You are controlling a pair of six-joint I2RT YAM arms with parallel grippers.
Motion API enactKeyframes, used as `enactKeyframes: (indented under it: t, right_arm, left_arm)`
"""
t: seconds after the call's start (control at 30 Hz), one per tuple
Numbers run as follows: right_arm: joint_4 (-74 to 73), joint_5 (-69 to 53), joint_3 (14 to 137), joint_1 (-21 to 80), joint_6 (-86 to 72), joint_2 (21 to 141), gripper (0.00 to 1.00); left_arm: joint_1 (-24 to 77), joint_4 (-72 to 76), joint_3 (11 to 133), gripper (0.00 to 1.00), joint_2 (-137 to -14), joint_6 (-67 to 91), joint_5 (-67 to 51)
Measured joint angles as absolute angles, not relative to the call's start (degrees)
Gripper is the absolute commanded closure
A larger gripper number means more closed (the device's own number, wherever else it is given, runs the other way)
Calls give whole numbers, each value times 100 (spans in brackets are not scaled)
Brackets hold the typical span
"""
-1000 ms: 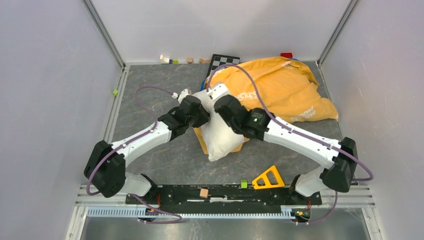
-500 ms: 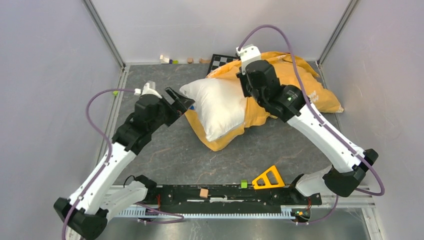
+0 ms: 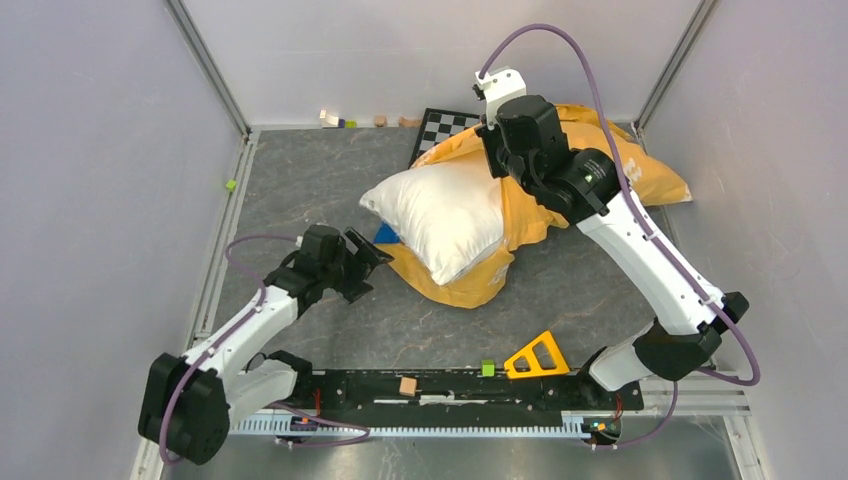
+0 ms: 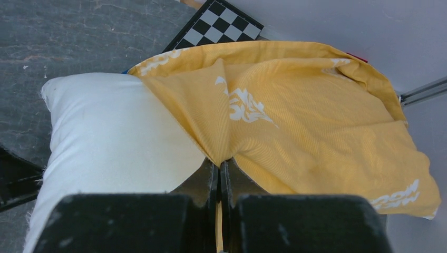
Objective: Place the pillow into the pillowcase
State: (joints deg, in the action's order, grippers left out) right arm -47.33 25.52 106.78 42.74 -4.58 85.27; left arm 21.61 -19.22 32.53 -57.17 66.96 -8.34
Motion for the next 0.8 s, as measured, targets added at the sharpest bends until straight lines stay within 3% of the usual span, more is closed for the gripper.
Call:
enactKeyframes:
  t: [0.4,0.47,0.53,0.63,0.7,0.8]
  right_arm:
    - [-4814,2305,11008,4274,-462,8547,100]
    - [-4816,2281,11017,4274,-462,8547,100]
    - [-4825,2259,11043,4270,-462,8547,100]
    - [-4840,2246,11048,4263,-458,8534,100]
    - [-4862,2276,11048,4263,-419,8534,100]
    - [-4858,2388,11056,4244,-303,8532,100]
  left_arm:
    - [2685,510,3107,0,-7749,7542,-1514]
    - [2845,746,3212,7,-8031,7666,-1518]
    - [2965,958,3315,26,-8246,7795,-1511]
    - [3072,1166,3500,76,-8418,7948,-1514]
    - [3098,1170,3719,95,-8412,7957,-1507]
    - [3107,574,4324,98,-8232,7741,-1387]
